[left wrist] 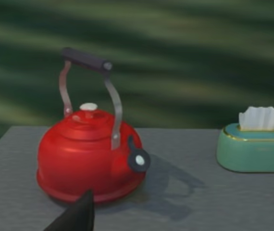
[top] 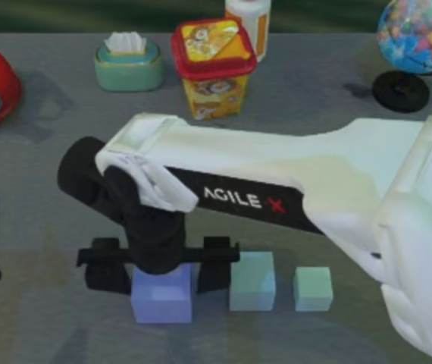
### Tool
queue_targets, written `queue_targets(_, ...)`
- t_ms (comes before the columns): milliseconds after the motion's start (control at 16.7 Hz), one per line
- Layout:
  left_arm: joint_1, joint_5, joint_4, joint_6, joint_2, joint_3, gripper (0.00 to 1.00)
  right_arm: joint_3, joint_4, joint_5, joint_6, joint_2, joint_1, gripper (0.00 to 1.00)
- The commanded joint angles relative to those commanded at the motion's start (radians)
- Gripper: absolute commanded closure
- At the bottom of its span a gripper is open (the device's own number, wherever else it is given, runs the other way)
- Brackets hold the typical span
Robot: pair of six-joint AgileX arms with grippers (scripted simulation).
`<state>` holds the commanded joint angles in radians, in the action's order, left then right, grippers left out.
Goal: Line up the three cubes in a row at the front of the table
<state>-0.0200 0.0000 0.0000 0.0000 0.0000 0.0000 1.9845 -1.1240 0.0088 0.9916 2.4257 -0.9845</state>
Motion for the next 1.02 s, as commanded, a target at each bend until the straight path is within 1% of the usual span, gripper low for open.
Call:
queue_targets(540,0.000,0.000,0.000,0.000,0.000,0.000,0.00,0.017,-0.017,0.000,0.000,-0.001,-0.001,0.00)
queue_targets(660,0.000,0.000,0.000,0.000,0.000,0.000,0.00,0.073,-0.076,0.000,0.002,-0.007,-0.002,0.00)
queue_targets(840,0.000,0.000,0.000,0.000,0.000,0.000,0.00,0.178,-0.205,-0.001,0.001,-0.019,-0.006,0.00)
queue_targets(1020,0.000,0.000,0.000,0.000,0.000,0.000,0.00,0.226,-0.255,0.000,-0.001,-0.030,-0.008,0.00)
